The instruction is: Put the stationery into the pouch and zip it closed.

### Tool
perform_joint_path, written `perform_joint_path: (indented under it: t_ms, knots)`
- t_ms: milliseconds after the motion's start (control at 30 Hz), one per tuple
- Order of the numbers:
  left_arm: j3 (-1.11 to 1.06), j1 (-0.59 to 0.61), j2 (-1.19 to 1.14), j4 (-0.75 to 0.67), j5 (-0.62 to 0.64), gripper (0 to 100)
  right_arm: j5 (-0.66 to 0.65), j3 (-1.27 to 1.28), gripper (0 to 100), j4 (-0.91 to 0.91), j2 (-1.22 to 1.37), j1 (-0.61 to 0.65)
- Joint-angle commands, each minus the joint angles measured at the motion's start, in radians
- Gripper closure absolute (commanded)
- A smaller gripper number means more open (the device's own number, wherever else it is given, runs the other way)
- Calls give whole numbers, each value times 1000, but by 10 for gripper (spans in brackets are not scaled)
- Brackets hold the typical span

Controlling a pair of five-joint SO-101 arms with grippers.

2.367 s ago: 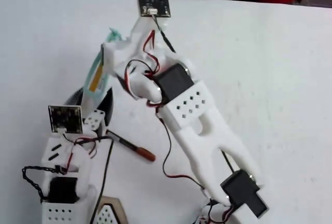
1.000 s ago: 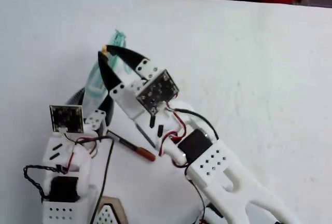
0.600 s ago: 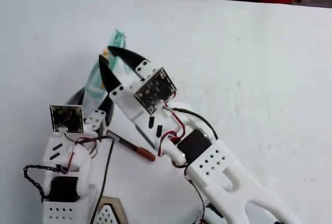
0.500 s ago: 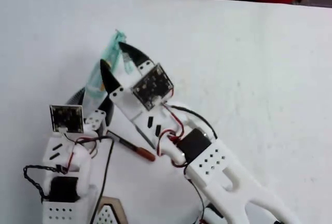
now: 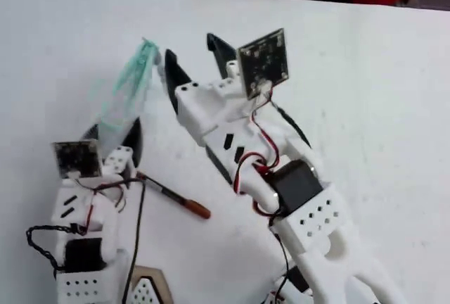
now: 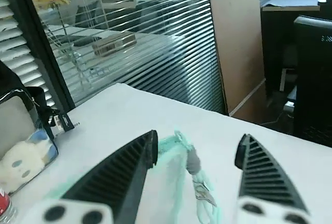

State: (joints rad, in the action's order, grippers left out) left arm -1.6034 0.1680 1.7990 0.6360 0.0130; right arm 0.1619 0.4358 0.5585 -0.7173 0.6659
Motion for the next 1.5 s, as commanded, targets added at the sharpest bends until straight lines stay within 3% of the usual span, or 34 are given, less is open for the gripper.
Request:
perform_joint_path:
  t_ms: [0,267,433,533,633,1000,1467]
  knots:
    - [15,159,19,-68,181,762,17,-52,759,71,-2,-28]
    - [21,154,19,-63,160,761,9,-35,883,337,125,-28]
    - [18,165,19,-63,163,760,-8,-37,834,440,311,2]
    - [15,170,19,-63,163,762,-129,-37,780,478,424,58]
    - [-2,163,21,-63,160,762,-195,-35,769,489,524,105]
    - [-12,163,21,-71,155,762,-236,49,769,504,717,173]
    - [-12,162,21,-72,155,762,-281,180,769,435,648,171]
